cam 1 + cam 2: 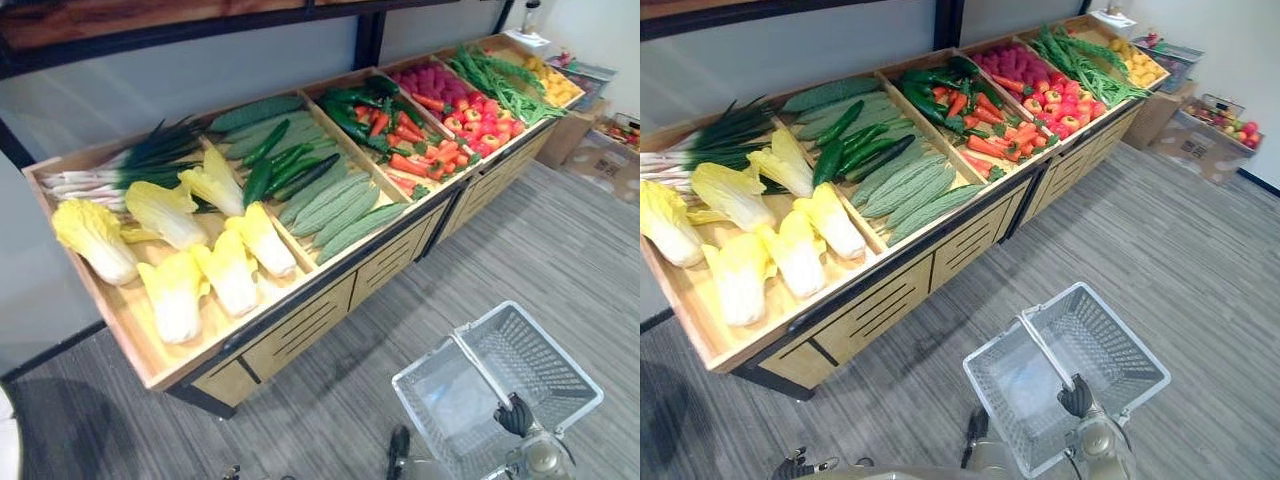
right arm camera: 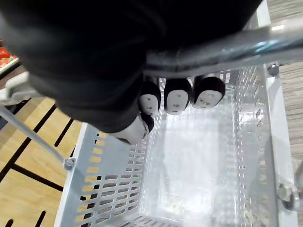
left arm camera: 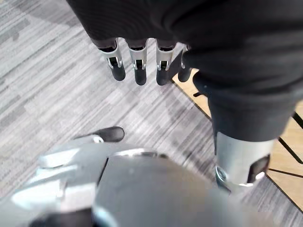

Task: Pick vegetable in the basket

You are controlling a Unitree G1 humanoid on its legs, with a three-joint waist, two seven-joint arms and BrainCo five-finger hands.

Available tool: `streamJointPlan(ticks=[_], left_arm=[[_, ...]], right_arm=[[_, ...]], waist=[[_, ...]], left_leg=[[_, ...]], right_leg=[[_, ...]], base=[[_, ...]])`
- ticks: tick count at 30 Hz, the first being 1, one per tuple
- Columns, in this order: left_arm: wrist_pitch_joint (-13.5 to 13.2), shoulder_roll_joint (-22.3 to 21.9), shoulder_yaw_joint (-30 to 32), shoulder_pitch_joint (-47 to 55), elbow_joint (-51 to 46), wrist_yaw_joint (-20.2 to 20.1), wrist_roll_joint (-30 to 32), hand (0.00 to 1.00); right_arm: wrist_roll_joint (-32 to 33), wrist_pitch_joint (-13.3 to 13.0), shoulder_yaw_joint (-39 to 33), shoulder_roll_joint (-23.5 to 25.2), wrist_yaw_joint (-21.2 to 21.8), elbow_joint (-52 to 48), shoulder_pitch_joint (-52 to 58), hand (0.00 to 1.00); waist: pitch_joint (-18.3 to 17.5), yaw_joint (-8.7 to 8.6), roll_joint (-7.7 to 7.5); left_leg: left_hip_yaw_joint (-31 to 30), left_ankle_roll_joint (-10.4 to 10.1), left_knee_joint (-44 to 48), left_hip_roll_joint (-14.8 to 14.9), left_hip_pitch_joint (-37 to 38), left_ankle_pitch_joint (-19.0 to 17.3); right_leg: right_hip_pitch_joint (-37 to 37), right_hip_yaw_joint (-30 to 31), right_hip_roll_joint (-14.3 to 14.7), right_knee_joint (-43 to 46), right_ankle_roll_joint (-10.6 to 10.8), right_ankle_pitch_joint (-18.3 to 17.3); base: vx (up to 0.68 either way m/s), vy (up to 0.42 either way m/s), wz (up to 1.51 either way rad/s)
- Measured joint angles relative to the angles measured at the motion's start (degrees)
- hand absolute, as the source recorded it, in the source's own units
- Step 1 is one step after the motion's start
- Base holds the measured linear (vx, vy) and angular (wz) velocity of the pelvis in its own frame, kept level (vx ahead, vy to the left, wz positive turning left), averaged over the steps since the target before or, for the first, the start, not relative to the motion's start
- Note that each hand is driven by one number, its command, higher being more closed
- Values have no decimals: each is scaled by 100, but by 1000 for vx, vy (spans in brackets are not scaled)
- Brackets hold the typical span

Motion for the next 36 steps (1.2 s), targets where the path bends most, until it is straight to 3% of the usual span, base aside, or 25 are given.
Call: streamJointPlan(ticks=[1,2,4,8,12,15,18,21,27,29,36], left_arm=[[-15,-49,17,-13,4,-12,-5,0],[-58,-133,23,-36,4,-15,-14,0],[-76,-256,122,-36,20,-16,-49,0],[-73,-407,370,-19,-2,-25,-278,0],[-64,-388,417,-5,-96,3,-523,0],[-67,-328,406,-6,-233,12,-721,0],[-43,-368,404,-6,-228,26,-723,0],[14,-410,408,-17,-231,51,-713,0],[15,-442,405,-30,-215,158,-626,0],[19,-454,354,9,-128,172,-622,0],[11,-431,289,21,2,166,-601,0]], right_arm=[[-1,-3,-28,-48,1,-21,6,100],[-1,20,-139,-107,1,-10,-45,100],[3,24,-248,-195,15,50,-43,100],[11,23,-301,-218,101,207,-81,100],[110,21,-302,-224,97,420,-28,100],[245,23,-320,-194,70,522,118,100],[349,19,-446,-180,54,705,180,100],[448,17,-684,-53,-24,916,192,100],[456,16,-756,165,-41,1311,89,100],[458,29,-752,220,-55,1361,54,100],[665,32,-720,285,-64,1658,81,100]], waist=[[-8,6,90],[-4,5,345],[-32,-2,544],[-71,6,552],[-93,-2,536],[-110,-16,419],[-112,-6,419],[-139,0,461],[-204,4,589],[-220,21,657],[-215,16,628]], left_leg=[[-29,-54,20,133,-54,-5],[-127,-155,8,346,-48,8],[-140,-319,-103,521,-32,241],[-314,-289,328,627,-402,648],[-558,-112,787,679,-704,987],[217,29,783,678,-859,1495],[1084,184,511,661,-840,1709],[1395,275,4,439,-839,1971],[1426,298,-436,234,-1058,1902],[1417,366,-442,258,-1155,1545],[1283,512,-471,-148,-1187,1411]], right_leg=[[-39,-108,99,79,-68,-169],[-98,-295,244,283,-182,-415],[-105,-485,351,544,-305,-662],[105,-839,380,471,-448,-870],[483,-1280,349,365,-560,-939],[864,-1817,229,124,-565,-941],[1100,-2334,182,14,-581,-951],[1171,-2659,93,-88,-578,-952],[1067,-3030,43,-190,-386,-895],[987,-3060,67,-177,-291,-887],[992,-2808,-273,-141,-129,-788]], base=[[293,-303,46],[311,-247,34],[316,-251,44],[227,-195,45],[153,-115,68],[92,-81,102],[10,-31,88],[-49,62,81],[-112,153,46],[-123,191,20],[-39,139,18]])
